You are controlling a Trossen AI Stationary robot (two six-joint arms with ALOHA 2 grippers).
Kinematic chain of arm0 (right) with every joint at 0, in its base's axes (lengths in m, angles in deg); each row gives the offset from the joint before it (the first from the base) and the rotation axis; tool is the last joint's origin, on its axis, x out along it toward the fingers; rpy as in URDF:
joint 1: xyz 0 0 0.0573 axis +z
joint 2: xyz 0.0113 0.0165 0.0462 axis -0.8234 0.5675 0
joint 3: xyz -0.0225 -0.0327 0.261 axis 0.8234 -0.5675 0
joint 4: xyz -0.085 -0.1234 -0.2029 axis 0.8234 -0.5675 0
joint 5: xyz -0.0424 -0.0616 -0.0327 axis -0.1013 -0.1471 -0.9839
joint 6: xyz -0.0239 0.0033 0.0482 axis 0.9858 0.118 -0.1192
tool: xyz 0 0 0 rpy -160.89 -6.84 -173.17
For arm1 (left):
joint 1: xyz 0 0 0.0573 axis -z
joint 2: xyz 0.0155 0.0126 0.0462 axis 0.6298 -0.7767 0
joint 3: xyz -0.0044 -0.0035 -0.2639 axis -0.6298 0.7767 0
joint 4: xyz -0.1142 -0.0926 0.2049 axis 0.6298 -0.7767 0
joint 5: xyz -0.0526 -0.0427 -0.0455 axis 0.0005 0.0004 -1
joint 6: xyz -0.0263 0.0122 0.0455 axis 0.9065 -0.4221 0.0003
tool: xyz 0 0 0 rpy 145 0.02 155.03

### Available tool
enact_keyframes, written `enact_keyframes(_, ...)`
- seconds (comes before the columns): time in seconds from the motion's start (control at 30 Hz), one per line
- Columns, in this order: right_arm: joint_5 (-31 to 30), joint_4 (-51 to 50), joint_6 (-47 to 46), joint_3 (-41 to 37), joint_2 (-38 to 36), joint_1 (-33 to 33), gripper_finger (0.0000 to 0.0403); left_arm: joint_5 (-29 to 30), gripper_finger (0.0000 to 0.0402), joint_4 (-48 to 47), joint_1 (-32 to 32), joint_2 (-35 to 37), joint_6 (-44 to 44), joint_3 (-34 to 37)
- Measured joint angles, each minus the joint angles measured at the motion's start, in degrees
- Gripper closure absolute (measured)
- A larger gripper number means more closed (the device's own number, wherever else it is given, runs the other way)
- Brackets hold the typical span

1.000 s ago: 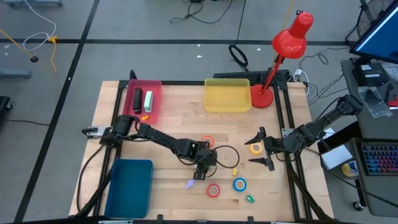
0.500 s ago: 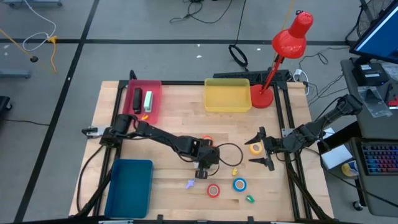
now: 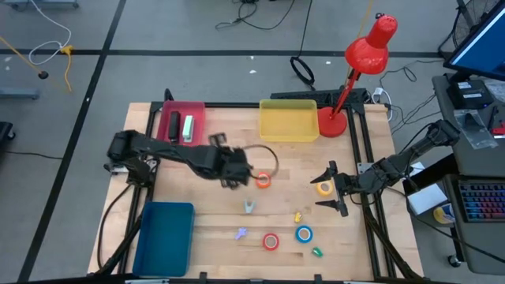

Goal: Pick and place Stapler, Stapler remover, tape
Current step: Put the left green stapler into the pink bin

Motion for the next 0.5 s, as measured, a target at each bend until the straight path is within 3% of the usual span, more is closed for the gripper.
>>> enact_keyframes(0.2,0.0,0.0,0.0,0.0,0.0,0.0,0.0059,0.7,0.0338,-1.9,-6.1,9.4,8.2,13.9)
enact_keyframes(0.5,0.0,0.0,0.0,0.0,0.0,0.0,0.0060,-2.1,0.0334,5.5,-18.6,23.6,13.0,35.4)
